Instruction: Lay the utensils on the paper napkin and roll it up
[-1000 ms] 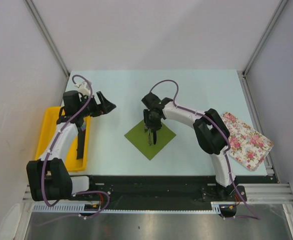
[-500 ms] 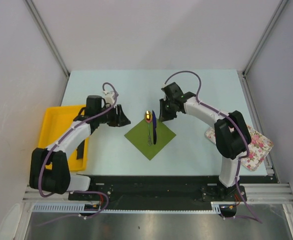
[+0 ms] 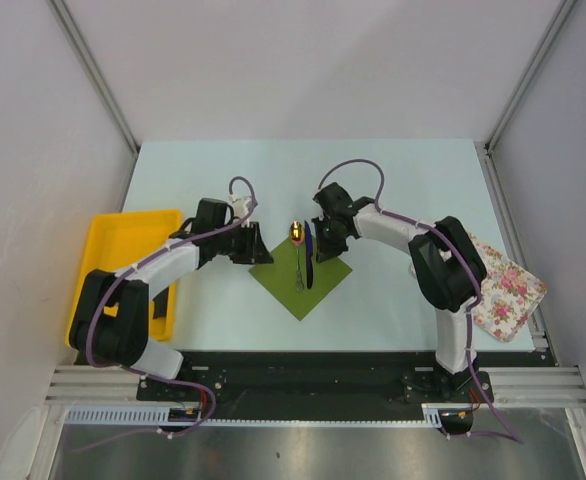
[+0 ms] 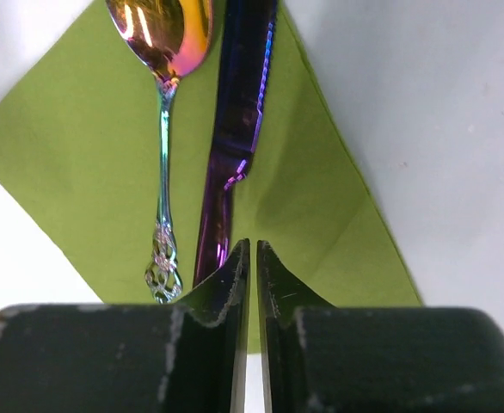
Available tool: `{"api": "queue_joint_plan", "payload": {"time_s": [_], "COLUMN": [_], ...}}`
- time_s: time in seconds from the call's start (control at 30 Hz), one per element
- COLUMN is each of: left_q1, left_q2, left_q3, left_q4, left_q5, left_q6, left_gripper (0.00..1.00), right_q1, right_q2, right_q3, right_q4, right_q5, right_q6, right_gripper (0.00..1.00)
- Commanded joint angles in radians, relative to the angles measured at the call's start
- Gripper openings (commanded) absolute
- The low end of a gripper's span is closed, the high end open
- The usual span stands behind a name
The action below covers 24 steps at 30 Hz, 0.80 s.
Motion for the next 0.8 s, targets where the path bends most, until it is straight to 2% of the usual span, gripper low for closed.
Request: {"api": "queue_joint_plan", "payload": {"time_s": [0.0, 0.57, 0.77], "left_q1": [-0.007, -0.007, -0.007], "left_q2": [-0.002, -0.007, 0.001], "left_q3": [-0.008, -0.009, -0.008], "left_q4": [0.044, 0.039, 0.032], "left_q5": [-0.017, -0.038, -0.038], "left_q6": [-0.023, -0.02, -0.017], "left_gripper": [0.37, 0.39, 0.41], "right_q1": [0.025, 0.039, 0.042], "right_q2": [0.035, 0.121, 0.136], "right_q3": [0.068, 0.133, 0.134], "right_q4": [0.012, -0.024, -0.031], "right_q5": [0.076, 0.132, 0.115], "right_q6": [-0.005, 0.022, 0.038], "right_gripper": [0.1, 0.15, 0.24]}}
